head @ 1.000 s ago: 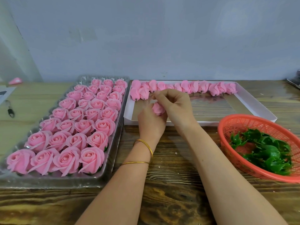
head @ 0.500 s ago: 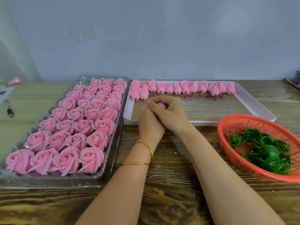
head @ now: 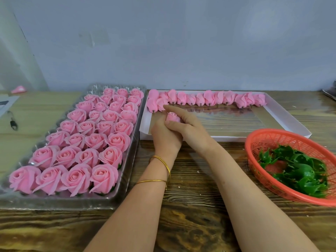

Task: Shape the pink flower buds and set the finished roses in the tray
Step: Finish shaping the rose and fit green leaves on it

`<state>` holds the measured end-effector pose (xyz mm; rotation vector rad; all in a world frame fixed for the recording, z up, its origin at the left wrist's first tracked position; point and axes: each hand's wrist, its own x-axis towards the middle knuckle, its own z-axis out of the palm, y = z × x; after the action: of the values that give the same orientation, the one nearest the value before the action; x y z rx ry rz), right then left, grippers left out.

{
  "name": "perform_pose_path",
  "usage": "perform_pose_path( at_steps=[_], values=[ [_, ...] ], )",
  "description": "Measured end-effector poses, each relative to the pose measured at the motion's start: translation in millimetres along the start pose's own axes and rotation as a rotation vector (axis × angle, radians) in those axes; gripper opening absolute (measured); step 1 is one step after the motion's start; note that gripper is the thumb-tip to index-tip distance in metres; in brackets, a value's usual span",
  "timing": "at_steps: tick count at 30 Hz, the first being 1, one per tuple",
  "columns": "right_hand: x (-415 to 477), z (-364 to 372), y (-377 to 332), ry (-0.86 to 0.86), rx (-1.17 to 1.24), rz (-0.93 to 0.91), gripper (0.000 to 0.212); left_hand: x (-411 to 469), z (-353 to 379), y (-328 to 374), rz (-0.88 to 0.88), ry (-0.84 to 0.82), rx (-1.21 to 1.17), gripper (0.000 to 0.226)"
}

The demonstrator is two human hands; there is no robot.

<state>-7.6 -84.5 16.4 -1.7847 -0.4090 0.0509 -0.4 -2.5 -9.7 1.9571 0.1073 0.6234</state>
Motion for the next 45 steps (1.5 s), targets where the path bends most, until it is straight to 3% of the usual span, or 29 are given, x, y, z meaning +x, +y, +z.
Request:
perform_pose_path(
  at_steps=[4,6,11,14,18,24,31,35,38,45],
  values=[
    [3,-1,0,0.07,0.139,0.023,0.057,-1,0,2,0.023,-0.024,0.064,0.013],
    [4,-4,0,0.145,0.264,0.024,0.051,-3,1,5,0.034,-0.027,0.012,0.006],
    [8,-9,4,0.263,0.209,-0.007,0.045,-6,4,3,0.174,-0.084,0.01,0.002],
    [10,-7,5,0.239,0.158,-0.005,0.048,-5,7,-1,0.248,-0.149,0.181,0.01],
    [10,-5,8,0.2,0.082,0.004,0.047,-6,7,-3,0.265,-0.129,0.233,0.013],
    [7,-3,8,0.159,-0.057,-0.099,0.031,-3,6,0,0.206,-0.08,0.106,0.03],
    [6,-6,7,0.106,-0.056,-0.162,0.002,0,12,-1,0.09,-0.084,-0.014,0.017],
    [4,-9,6,0.055,0.033,-0.119,0.008,2,14,-4,0.07,-0.155,0.002,0.01],
    [3,-13,7,0.005,0.133,-0.06,0.015,4,10,0,0.106,-0.137,0.071,0.018],
    [3,-21,10,-0.085,0.426,0.044,0.04,-1,7,2,0.071,-0.102,-0.153,0.012]
  ],
)
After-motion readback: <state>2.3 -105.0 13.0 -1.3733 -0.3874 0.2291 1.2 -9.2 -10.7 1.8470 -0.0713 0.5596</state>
